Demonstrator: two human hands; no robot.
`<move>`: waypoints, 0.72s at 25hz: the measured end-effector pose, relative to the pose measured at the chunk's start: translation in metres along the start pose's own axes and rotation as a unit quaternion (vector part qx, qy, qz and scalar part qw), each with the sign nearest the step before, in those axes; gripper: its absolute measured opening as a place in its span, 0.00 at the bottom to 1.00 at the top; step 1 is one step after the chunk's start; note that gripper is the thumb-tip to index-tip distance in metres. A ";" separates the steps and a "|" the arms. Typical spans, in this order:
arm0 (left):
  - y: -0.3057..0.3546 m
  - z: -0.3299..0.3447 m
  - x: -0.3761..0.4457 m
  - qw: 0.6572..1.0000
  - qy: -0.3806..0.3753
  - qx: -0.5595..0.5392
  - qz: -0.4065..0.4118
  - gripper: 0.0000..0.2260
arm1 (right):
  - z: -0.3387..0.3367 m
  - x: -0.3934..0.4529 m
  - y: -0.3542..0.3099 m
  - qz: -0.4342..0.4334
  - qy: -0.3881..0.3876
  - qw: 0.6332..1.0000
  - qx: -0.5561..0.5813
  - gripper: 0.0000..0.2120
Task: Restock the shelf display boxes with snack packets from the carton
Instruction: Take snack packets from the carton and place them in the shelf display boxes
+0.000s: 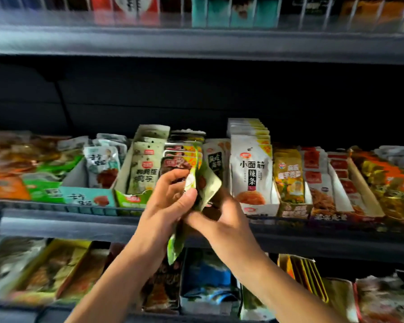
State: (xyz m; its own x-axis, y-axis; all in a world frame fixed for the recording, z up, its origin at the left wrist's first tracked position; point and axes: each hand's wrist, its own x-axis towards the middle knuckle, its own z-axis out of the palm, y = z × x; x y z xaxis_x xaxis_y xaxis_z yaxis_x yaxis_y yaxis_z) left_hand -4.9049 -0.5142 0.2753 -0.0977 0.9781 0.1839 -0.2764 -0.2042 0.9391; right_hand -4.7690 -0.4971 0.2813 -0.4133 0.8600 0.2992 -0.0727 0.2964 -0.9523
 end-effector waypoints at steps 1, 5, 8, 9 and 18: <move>0.007 -0.014 -0.004 1.000 -0.007 -0.012 -0.010 0.17 | 0.012 0.001 -0.003 0.020 -0.017 0.997 0.072 0.15; 0.019 -0.063 -0.015 0.997 0.075 -0.020 -0.020 0.26 | 0.034 0.013 0.001 0.149 0.035 0.955 0.255 0.10; 0.028 -0.099 -0.021 0.981 0.193 0.029 0.018 0.29 | 0.041 0.031 0.009 0.167 0.124 0.953 0.221 0.10; 0.032 -0.111 -0.023 0.973 0.217 0.073 0.028 0.28 | 0.040 0.038 0.008 0.157 0.154 0.952 0.211 0.10; 0.064 -0.156 -0.029 0.939 0.074 0.320 0.102 0.26 | 0.052 0.076 -0.022 0.045 -0.118 0.991 -0.047 0.16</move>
State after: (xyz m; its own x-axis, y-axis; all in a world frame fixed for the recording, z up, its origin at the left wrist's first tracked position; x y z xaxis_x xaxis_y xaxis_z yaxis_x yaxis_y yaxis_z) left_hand -5.0690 -0.5624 0.2851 -0.2308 0.8956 0.3803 0.3895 -0.2731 0.8796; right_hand -4.8465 -0.4596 0.3219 -0.6162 0.7667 0.1803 0.0539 0.2695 -0.9615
